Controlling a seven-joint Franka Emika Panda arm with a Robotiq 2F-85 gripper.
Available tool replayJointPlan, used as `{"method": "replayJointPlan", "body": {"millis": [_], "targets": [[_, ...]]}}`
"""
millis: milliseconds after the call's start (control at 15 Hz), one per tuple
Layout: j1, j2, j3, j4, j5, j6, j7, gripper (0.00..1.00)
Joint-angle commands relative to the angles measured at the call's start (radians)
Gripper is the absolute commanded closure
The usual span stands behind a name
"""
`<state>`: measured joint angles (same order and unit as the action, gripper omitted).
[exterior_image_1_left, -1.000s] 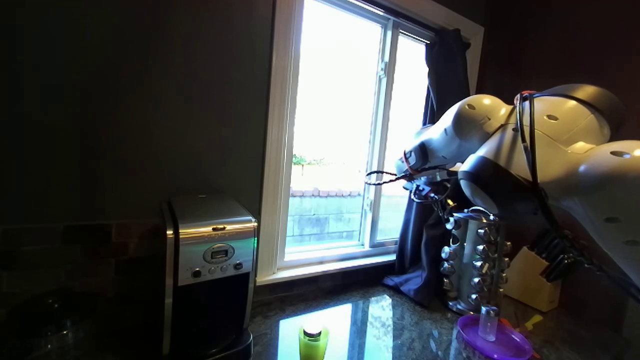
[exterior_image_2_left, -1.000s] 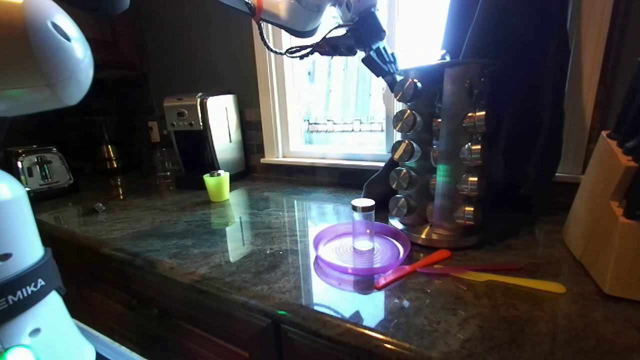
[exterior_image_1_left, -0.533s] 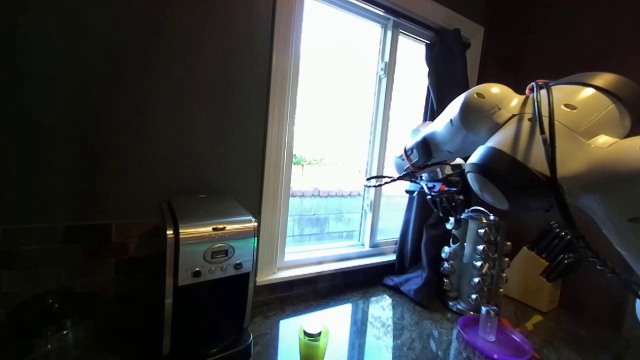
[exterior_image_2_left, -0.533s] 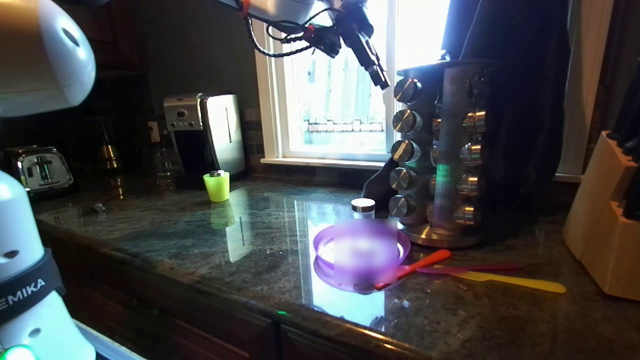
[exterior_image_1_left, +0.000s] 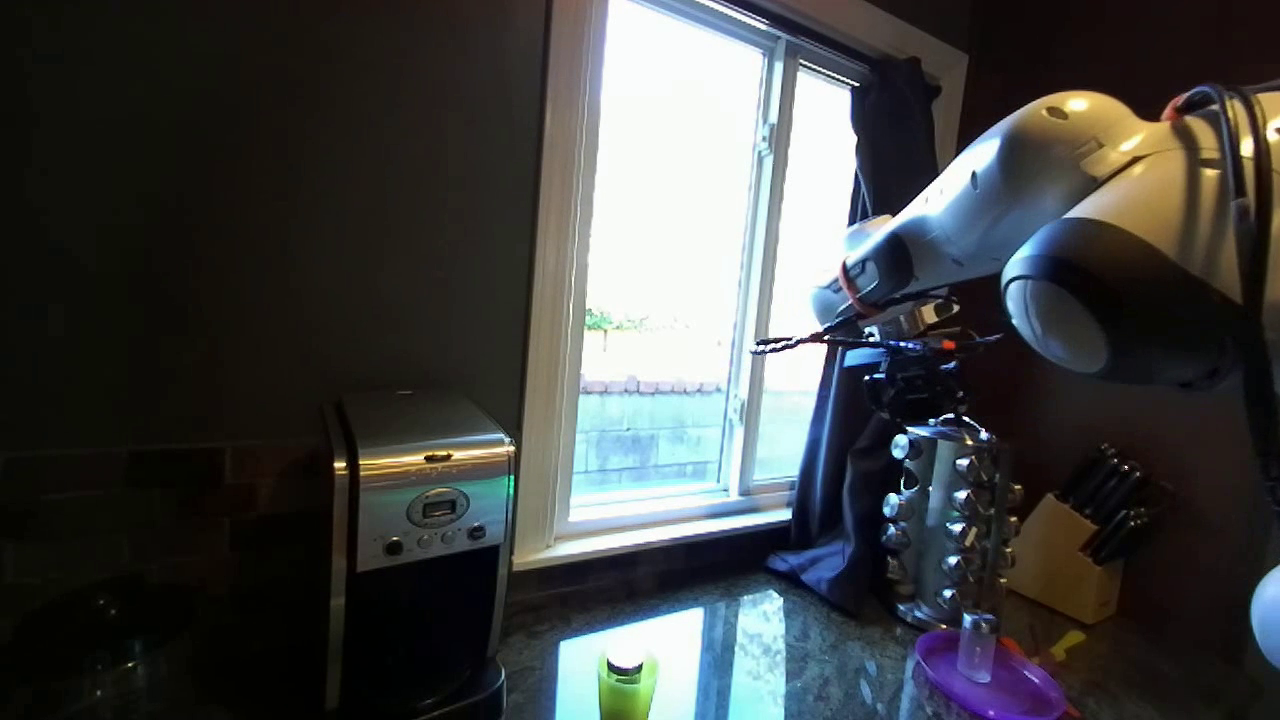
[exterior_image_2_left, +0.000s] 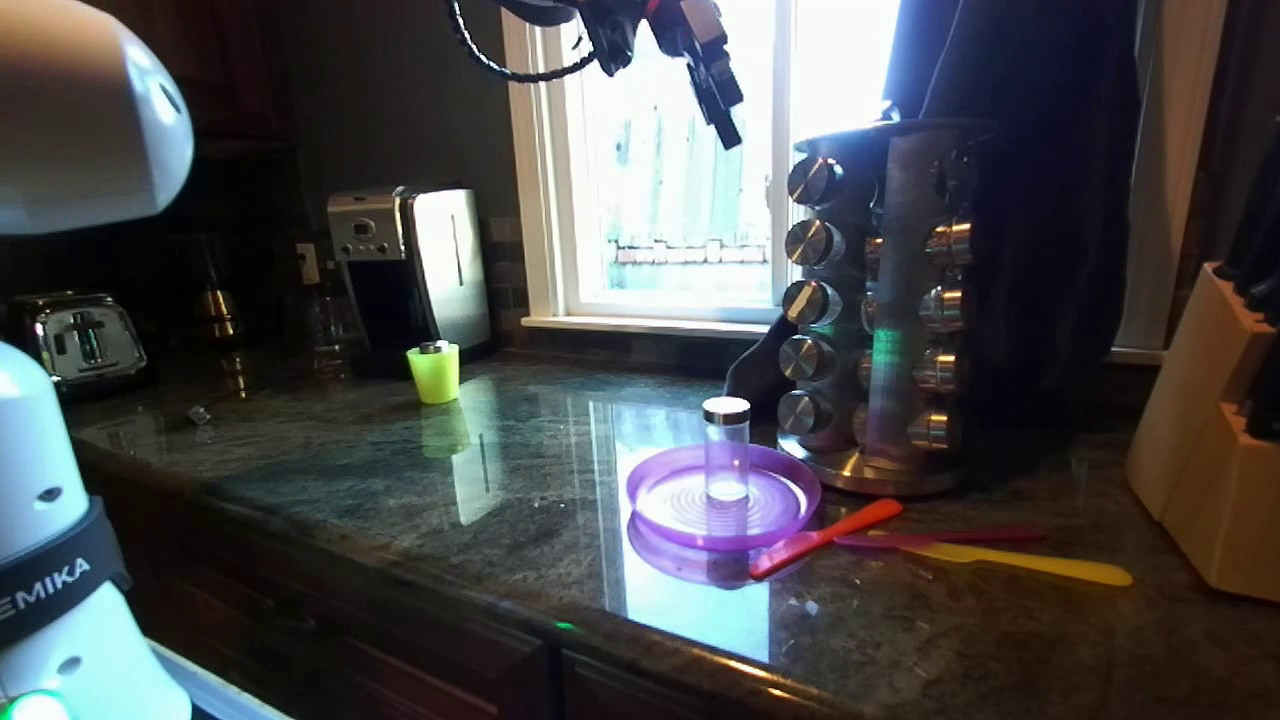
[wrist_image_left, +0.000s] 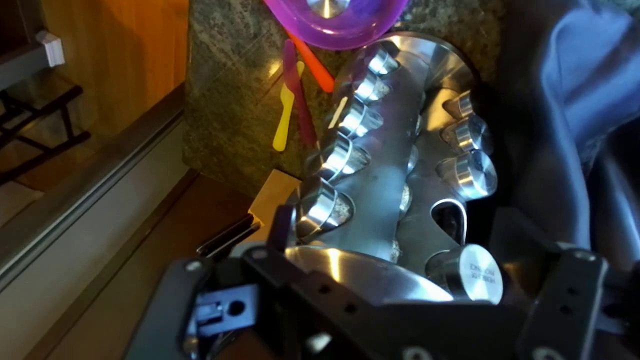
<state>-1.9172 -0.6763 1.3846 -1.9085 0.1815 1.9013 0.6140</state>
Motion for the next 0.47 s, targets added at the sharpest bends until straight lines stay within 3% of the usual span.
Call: {"method": "replayJointPlan", "body": {"millis": [0, 200, 267, 400], "targets": [[0.147, 0.116, -0.109, -0.079, -0.082, 0.009, -0.151, 0.0], [0.252, 0.2, -0.208, -0.1, -0.166, 0.001, -0.267, 0.01], [0.221, 0.179, -0.165, -0.08, -0.186, 0.004, -0.149, 0.01], [0.287, 0.236, -0.223, -0.091, -0.228, 0.002, -0.179, 0.0]]}}
